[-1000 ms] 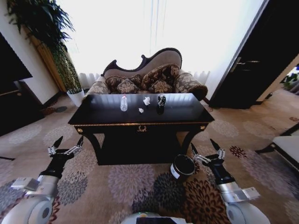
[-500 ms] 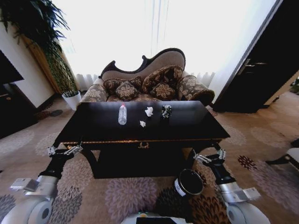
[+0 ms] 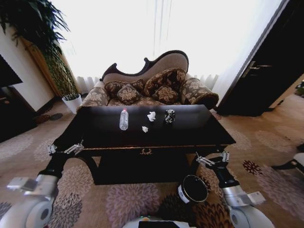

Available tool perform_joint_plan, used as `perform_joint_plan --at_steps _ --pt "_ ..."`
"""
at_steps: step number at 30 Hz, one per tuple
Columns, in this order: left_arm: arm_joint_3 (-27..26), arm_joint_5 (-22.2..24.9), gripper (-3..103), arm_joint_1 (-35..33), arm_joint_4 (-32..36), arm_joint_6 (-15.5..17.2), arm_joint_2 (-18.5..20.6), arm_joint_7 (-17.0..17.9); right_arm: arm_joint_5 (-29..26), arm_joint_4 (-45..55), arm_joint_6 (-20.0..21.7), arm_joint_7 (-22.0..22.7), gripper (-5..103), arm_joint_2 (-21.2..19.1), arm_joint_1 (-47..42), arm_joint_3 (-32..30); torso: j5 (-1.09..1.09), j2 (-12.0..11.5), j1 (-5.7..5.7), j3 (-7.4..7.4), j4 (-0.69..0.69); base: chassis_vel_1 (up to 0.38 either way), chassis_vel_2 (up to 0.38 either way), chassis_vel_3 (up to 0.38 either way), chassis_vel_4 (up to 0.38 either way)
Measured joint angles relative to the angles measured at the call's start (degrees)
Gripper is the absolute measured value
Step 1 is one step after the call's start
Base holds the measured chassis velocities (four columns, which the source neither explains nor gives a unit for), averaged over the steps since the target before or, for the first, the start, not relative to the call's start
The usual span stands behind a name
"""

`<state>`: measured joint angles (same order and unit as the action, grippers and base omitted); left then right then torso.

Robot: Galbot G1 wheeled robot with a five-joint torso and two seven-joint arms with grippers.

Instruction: Move to the front of the table and place the trash on the table into the trash bin.

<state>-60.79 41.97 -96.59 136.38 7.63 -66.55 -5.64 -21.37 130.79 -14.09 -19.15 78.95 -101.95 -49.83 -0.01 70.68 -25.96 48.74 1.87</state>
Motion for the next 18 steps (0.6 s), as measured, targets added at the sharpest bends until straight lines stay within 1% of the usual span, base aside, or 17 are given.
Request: perform_joint_plan --at_steps 1,2,3,5,6,7,9,10,12,13,14,15,17,18 --pt "-0.21 0.52 100 0.7 0.12 0.84 1.13 0.18 0.05 0.36 0.24 -0.01 100 -0.23 0.32 0.5 0.0 -0.01 -0.02 0.01 0.01 0.0 0.0 0.0 0.0" --pt "-0.21 0.52 100 0.7 0.12 0.84 1.13 0.18 0.05 0.36 0.24 -0.01 100 -0.23 0.32 0.5 0.0 -0.01 -0.02 0.01 0.01 0.0 0.0 0.0 0.0" --pt "-0.41 0.73 100 1.24 0.11 1.46 1.93 0.36 0.1 0.71 0.51 -0.04 100 -0.44 0.55 1.01 0.0 -0.02 -0.04 0.02 -0.01 0.0 0.0 0.0 0.0" --pt "-0.31 2.13 100 3.81 -0.27 3.71 4.44 1.29 0.09 1.94 0.79 -0.14 100 -0.54 0.45 2.08 0.01 -0.03 -0.06 0.02 -0.03 0.0 0.0 0.0 0.0" --pt "-0.02 3.59 100 5.55 -0.7 5.38 5.93 2.07 -0.01 2.63 0.8 -0.15 100 -0.39 0.13 2.36 -0.01 -0.03 -0.06 0.02 -0.02 0.0 0.0 0.0 0.0" --pt "-0.02 3.59 100 5.55 -0.7 5.38 5.93 2.07 -0.01 2.63 0.8 -0.15 100 -0.39 0.13 2.36 -0.01 -0.03 -0.06 0.02 -0.02 0.0 0.0 0.0 0.0" --pt "0.23 5.38 100 7.34 -1.43 7.11 7.47 2.93 -0.04 3.19 0.79 -0.17 100 -0.2 -0.15 2.48 -0.02 -0.03 -0.06 0.02 -0.01 0.0 0.0 0.0 0.0" --pt "0.58 8.05 100 9.94 -3.01 9.35 10.19 3.82 -0.01 3.59 0.63 -0.21 100 -0.06 -0.45 2.52 -0.02 -0.03 -0.05 0.01 0.0 0.0 0.0 0.0 0.0" --pt "1.12 10.06 100 12.33 -4.95 11.1 13.09 3.99 0.09 3.77 0.31 -0.34 100 -0.03 -0.82 2.51 0.0 -0.02 -0.04 0.01 -0.01 0.0 0.0 0.0 0.0" --pt "1.12 10.06 100 12.33 -4.95 11.1 13.09 3.99 0.09 3.77 0.31 -0.34 100 -0.03 -0.82 2.51 0.0 -0.02 -0.04 0.01 -0.01 0.0 0.0 0.0 0.0" --pt "1.5 10.7 100 13.11 -5.65 11.64 14.18 3.99 0.15 3.8 0.25 -0.4 100 -0.04 -0.91 2.5 -0.02 -0.02 -0.03 0.01 -0.02 0.0 0.0 0.0 0.0" --pt "3.12 12.5 100 15.74 -8.2 12.72 17.58 4.09 0.28 3.98 0.16 -0.49 100 0.01 -1.12 2.46 -0.01 -0.03 -0.04 0.01 -0.02 0.0 0.0 0.0 0.0" --pt "5.57 13.69 100 19.38 -11.27 13.27 21.38 4.11 0.37 4.43 0.14 -0.58 100 0.25 -1.44 2.45 -0.01 -0.03 -0.04 0.02 0.0 0.0 0.0 0.0 0.0" --pt "5.57 13.69 100 19.38 -11.27 13.27 21.38 4.11 0.37 4.43 0.14 -0.58 100 0.25 -1.44 2.45 -0.01 -0.03 -0.04 0.02 0.0 0.0 0.0 0.0 0.0"
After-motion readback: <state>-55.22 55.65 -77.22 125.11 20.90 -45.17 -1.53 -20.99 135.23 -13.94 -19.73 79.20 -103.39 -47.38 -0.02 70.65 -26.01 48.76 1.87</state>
